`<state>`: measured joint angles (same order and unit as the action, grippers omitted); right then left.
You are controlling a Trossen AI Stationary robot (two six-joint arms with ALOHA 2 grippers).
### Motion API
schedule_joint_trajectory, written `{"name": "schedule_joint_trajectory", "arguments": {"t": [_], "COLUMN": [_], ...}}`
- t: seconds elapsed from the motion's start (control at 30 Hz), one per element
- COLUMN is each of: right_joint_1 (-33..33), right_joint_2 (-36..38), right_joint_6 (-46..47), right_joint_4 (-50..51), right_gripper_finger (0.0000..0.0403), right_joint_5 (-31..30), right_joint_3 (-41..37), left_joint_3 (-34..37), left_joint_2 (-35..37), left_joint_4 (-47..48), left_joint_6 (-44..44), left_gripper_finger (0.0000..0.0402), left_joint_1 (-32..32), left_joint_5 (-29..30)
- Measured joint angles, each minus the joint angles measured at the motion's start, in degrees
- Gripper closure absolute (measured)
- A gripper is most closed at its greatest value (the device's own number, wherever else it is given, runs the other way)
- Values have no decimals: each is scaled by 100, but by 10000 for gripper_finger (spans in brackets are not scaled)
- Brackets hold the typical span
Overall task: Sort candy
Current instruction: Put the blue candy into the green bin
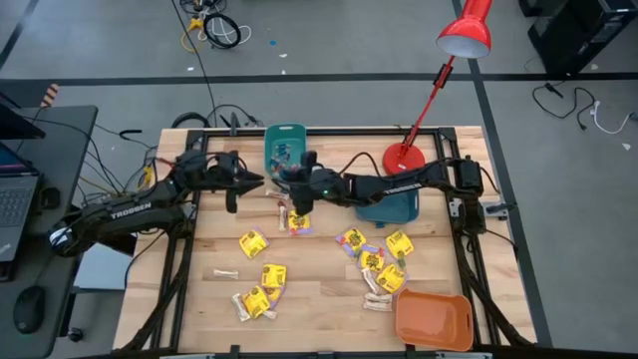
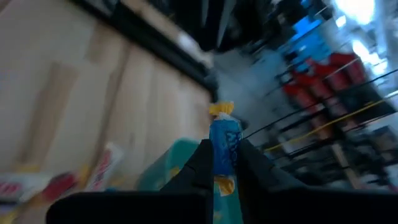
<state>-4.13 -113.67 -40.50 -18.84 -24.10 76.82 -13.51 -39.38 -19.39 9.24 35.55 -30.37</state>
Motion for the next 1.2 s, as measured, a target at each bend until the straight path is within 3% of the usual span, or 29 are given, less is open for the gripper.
{"name": "schedule_joint_trajectory", "arguments": {"t": [0.43,1.2], "right_joint_1": [106,102], "right_joint_2": [0,0], "right_joint_6": [-1061,-1887], "right_joint_4": [-863,-1241], "right_gripper_finger": [371,371], "right_joint_5": [-32,-31], "right_joint_3": [0,4], "left_joint_3": [71,71], "left_joint_2": [0,-66], "left_joint_4": [-647,-1036], "left_joint_6": [325,293], "left_gripper_finger": [315,314], "left_joint_1": [0,-11], "left_joint_5": [545,269]}}
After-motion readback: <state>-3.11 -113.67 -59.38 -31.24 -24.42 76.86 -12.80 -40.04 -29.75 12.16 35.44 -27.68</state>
